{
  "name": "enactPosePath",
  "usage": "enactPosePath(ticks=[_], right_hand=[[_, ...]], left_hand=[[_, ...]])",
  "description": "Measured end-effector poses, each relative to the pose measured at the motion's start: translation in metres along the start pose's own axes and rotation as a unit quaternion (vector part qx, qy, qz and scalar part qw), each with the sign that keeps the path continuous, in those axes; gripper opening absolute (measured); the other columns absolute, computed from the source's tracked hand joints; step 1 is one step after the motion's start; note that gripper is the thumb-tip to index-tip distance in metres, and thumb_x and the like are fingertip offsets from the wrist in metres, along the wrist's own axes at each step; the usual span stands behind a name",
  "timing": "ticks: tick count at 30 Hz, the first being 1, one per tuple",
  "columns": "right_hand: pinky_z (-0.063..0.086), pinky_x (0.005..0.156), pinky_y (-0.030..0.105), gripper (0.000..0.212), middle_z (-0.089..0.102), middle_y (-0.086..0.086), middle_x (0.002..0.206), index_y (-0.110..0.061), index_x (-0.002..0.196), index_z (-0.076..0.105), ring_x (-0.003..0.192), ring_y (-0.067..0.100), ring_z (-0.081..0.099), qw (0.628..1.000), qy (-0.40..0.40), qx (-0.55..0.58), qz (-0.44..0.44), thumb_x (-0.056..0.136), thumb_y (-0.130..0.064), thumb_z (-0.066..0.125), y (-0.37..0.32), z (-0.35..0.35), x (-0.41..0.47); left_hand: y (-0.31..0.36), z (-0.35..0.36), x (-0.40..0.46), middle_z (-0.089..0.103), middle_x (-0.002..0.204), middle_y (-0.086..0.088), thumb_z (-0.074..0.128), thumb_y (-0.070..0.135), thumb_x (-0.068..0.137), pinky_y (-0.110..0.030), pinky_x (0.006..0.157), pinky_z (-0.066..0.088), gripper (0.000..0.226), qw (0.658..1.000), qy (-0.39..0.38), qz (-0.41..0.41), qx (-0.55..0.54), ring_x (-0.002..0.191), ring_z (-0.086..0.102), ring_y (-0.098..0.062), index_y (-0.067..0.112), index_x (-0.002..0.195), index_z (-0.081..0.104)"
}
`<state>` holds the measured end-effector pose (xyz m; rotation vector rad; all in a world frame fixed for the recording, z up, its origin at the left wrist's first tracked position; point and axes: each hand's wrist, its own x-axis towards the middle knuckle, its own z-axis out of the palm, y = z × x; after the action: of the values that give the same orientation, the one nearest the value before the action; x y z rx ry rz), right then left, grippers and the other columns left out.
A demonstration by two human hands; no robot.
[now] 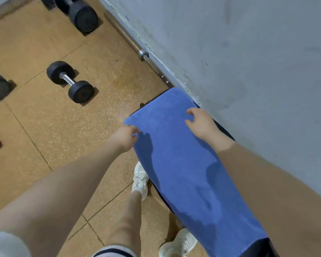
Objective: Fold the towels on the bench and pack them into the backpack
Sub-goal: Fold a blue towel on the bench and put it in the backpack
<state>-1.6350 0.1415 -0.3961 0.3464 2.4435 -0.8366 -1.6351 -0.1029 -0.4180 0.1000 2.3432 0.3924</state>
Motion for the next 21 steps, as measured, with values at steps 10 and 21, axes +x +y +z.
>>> enactPosePath(ticks=[10,21], right_hand=[[0.028,0.093,0.022,0.038,0.039,0.015,0.141,-0.005,0.135,0.042,0.124,0.029,0.044,0.988,0.102,0.035,0.11,0.099,-0.012,0.035,-0.031,0.017,0.145],[0.038,0.073,0.029,0.027,0.059,0.019,0.114,-0.006,0.105,0.061,0.102,0.035,0.055,0.985,0.084,-0.007,0.149,0.086,-0.001,0.044,-0.023,0.021,0.174]], left_hand=[[-0.038,-0.026,0.111,0.055,0.123,-0.007,0.055,0.027,0.091,-0.037,0.087,0.047,0.035,0.996,-0.043,-0.049,-0.059,0.107,0.053,-0.026,0.016,0.124,0.051],[-0.065,-0.018,0.116,0.055,0.092,-0.003,0.057,0.04,0.088,-0.03,0.071,0.04,0.028,0.985,-0.114,-0.043,-0.124,0.083,0.052,-0.021,0.014,0.096,0.047]])
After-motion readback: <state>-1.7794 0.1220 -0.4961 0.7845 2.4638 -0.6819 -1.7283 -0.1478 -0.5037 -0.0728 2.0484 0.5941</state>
